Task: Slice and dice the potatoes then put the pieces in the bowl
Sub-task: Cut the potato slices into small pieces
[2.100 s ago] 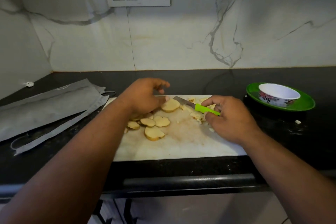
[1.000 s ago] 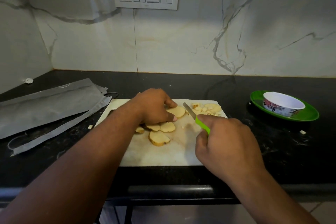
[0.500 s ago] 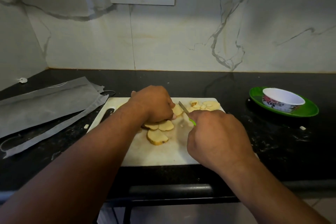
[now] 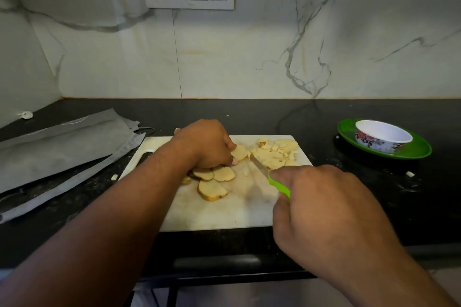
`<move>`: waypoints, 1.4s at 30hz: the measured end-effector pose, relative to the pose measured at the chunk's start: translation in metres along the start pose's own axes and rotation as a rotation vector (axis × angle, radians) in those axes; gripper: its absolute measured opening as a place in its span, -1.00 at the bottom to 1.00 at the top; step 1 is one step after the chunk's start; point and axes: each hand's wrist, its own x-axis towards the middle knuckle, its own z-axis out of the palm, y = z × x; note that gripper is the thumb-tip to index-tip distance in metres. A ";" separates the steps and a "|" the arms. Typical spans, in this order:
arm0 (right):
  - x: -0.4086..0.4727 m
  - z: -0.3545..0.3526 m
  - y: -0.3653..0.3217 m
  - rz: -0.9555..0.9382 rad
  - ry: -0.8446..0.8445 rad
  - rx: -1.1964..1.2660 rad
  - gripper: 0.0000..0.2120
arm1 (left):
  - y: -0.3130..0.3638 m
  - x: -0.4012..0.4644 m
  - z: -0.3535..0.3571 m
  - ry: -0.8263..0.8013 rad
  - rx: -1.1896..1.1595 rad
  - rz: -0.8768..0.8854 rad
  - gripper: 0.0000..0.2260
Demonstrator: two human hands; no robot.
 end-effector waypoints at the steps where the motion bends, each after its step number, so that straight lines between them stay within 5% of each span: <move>1: 0.003 0.003 0.000 0.010 0.032 -0.001 -0.61 | 0.000 -0.001 0.000 0.001 0.008 0.008 -0.58; 12: 0.041 0.049 -0.002 0.024 0.046 0.039 -0.61 | -0.001 0.000 0.002 -0.011 -0.004 0.007 -0.60; 22: -0.006 0.009 -0.003 0.020 -0.068 -0.014 -0.57 | -0.003 0.001 0.002 0.002 -0.034 -0.004 -0.60; 29: 0.030 0.023 -0.002 0.022 0.083 0.002 -0.63 | -0.005 -0.007 -0.002 0.077 -0.032 -0.044 -0.68; 42: -0.001 0.020 -0.003 0.024 -0.052 0.001 -0.59 | 0.000 -0.005 -0.001 0.058 0.007 -0.045 -0.72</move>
